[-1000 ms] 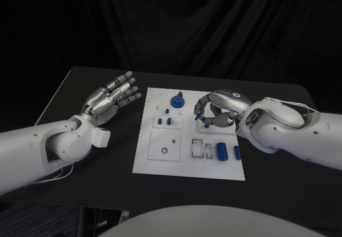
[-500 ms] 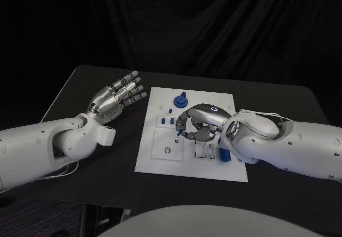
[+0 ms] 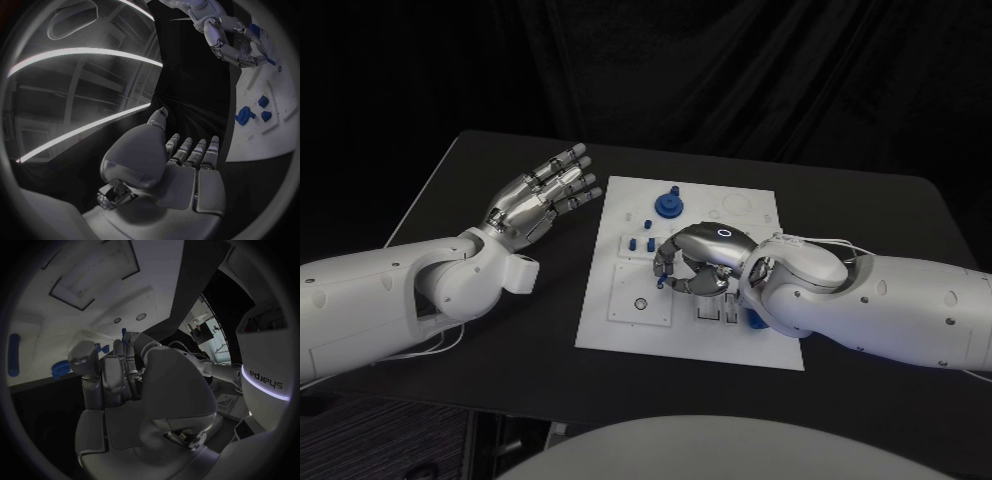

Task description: Assemble the parts on the task board

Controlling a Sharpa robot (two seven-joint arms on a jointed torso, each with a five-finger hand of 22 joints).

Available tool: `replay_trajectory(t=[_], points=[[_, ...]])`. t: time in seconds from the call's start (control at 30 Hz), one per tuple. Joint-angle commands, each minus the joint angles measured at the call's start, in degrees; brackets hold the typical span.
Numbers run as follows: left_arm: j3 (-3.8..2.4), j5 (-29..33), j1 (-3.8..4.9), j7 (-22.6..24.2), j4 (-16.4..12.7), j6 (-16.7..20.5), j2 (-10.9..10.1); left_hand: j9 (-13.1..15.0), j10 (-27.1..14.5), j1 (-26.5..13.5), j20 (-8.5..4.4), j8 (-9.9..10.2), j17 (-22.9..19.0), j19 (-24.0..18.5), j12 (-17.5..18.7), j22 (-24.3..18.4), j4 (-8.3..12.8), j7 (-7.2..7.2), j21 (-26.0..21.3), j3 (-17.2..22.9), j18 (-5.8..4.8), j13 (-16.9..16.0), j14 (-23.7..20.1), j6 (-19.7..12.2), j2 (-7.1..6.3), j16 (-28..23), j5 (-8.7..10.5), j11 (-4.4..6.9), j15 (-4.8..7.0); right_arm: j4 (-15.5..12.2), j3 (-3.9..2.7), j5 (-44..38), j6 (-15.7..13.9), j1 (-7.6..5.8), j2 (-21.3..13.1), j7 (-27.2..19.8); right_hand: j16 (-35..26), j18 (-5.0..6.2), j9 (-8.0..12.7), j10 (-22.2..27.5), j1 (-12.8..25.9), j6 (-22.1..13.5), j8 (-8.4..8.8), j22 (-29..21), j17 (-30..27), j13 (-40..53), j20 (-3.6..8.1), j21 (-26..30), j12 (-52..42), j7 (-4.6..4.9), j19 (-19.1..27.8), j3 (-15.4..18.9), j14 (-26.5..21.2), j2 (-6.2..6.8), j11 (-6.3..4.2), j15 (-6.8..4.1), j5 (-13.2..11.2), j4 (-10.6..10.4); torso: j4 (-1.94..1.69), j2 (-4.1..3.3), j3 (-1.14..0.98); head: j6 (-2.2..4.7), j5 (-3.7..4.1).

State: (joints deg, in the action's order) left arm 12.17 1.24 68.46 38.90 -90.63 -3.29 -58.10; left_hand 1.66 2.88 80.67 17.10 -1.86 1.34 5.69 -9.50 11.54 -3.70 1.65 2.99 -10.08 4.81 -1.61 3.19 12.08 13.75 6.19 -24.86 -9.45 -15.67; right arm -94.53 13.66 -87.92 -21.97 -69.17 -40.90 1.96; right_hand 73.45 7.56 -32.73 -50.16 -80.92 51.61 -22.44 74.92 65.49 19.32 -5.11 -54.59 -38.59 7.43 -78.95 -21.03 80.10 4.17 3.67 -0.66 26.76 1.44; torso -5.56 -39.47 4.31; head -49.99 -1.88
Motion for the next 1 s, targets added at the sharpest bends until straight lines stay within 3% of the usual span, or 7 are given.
replay_trajectory(t=[0.03,0.47,1.0], points=[[-0.06,0.16,-0.18,4.85,0.01,-0.81,0.15,0.09,0.08,-0.01,-0.12,0.12,0.07,0.46,-0.20,0.07,0.31,0.52,0.24,-0.11,-0.64,-0.06,0.06,0.02,0.42,0.21,-0.34,-0.32,-0.41,0.39,-0.02,-2.01,0.52,0.34,0.25,-0.04,0.29,-0.99,-0.02,-0.64,-0.37,0.69,-0.24,6.52,0.10,0.00,-0.04,-0.35,0.21,-0.04,-0.49,0.05,0.36,-0.11,-0.11,-0.07,-0.51,0.48,0.02,-0.01,0.00,-0.01,0.04],[-0.06,0.16,-0.49,4.73,0.09,-0.93,0.09,0.09,0.07,-0.05,-0.12,0.12,0.06,0.49,-0.16,0.09,0.33,0.54,0.26,-0.07,-0.67,-0.05,0.06,0.01,0.44,0.22,-0.34,-0.32,-0.41,2.25,-0.02,-3.34,-0.03,1.06,1.32,0.30,0.40,-1.04,-0.01,-0.96,-0.53,0.96,-0.21,6.58,0.21,-0.04,0.01,-0.70,0.33,-0.08,-0.60,0.01,0.41,-0.10,-0.18,-0.13,-0.81,0.61,0.06,0.02,-0.06,-0.01,-0.10],[-0.06,0.16,-0.68,4.64,0.14,-1.02,0.04,0.09,0.07,-0.05,-0.12,0.12,0.06,0.49,-0.16,0.09,0.33,0.54,0.26,-0.07,-0.67,-0.05,0.06,0.01,0.44,0.22,-0.34,-0.32,-0.41,2.53,-0.02,-3.59,1.07,1.31,1.72,0.63,0.48,-1.05,-0.01,-1.06,-0.56,1.04,-0.19,6.60,0.31,-0.05,0.02,-0.80,0.36,-0.09,-0.63,0.01,0.45,-0.10,-0.20,-0.15,-0.88,0.64,0.03,-0.02,-0.06,-0.01,0.00]])
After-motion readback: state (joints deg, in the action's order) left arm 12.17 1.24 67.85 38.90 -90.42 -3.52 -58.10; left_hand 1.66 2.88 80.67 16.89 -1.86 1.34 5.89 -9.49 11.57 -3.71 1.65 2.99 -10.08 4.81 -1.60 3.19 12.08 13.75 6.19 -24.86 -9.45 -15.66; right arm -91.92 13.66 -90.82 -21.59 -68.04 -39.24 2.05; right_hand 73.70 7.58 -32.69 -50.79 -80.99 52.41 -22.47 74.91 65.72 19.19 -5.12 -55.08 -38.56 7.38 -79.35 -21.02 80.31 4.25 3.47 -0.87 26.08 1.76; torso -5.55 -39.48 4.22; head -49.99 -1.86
